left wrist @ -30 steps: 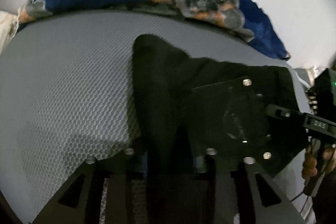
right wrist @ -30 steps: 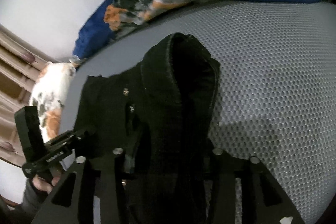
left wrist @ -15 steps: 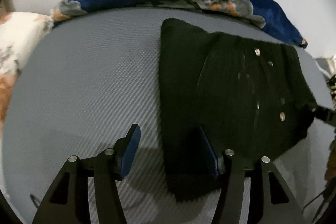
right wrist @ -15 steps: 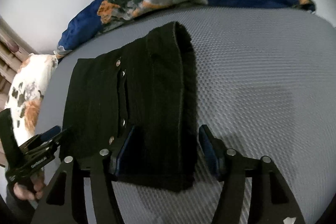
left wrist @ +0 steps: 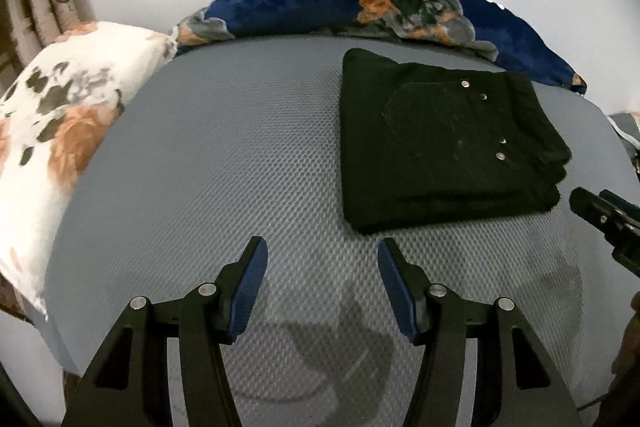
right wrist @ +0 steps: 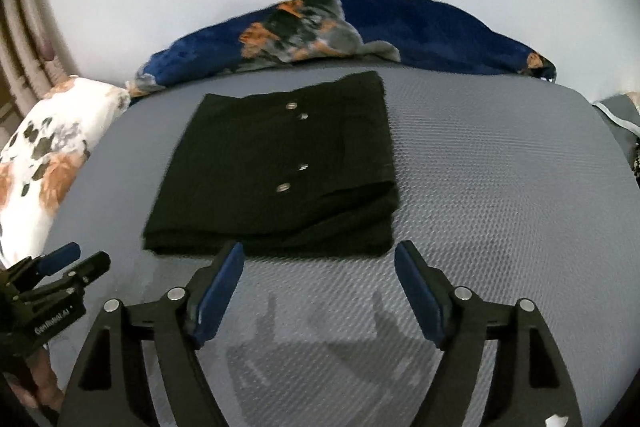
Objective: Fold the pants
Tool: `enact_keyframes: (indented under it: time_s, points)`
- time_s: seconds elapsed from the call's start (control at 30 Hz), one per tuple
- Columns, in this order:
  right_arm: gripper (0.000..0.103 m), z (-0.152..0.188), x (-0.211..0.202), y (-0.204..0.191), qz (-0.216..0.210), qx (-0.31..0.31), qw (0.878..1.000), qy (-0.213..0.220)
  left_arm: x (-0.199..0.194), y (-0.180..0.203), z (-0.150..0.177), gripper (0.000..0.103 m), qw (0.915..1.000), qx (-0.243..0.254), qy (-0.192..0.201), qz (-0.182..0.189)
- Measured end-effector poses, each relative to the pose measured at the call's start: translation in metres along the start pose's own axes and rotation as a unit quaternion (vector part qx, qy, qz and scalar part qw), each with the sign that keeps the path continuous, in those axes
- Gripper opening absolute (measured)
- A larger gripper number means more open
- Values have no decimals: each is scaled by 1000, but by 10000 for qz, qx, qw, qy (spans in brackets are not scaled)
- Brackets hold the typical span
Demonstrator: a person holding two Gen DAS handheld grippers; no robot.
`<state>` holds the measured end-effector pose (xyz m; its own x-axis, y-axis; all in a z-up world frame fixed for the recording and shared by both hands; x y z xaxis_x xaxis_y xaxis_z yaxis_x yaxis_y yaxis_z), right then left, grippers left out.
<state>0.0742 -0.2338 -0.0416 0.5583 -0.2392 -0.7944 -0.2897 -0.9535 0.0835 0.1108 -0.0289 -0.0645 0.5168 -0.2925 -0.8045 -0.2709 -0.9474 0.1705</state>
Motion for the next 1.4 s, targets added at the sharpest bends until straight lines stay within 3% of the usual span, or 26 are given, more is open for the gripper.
enact_keyframes:
  time_s: [0.27, 0.6, 1.4]
  points:
    - [86, 17, -34, -17, 159, -206, 9990, 374, -25, 5, 26, 59, 9997, 178, 106, -142]
    - [90, 36, -40, -20, 163, -151, 9992, 330, -29, 15, 36, 59, 9995, 257, 98, -135]
    - [90, 41, -36, -26, 129, -187, 9996, 191, -31, 18, 36, 59, 9990, 332, 192, -249]
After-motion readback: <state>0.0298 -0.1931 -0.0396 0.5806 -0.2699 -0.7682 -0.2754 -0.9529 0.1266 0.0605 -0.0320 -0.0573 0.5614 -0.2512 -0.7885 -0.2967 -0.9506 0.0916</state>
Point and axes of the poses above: each gripper's, at about its wrist camera, not at the fingertips, and x roughly the way its jaws point, y to its right, z to its underside, the point moved 2 cm from there along x, roughly the way its jaws point, and after that the axes turned 14 degrees about z, right-handed, at the moved point
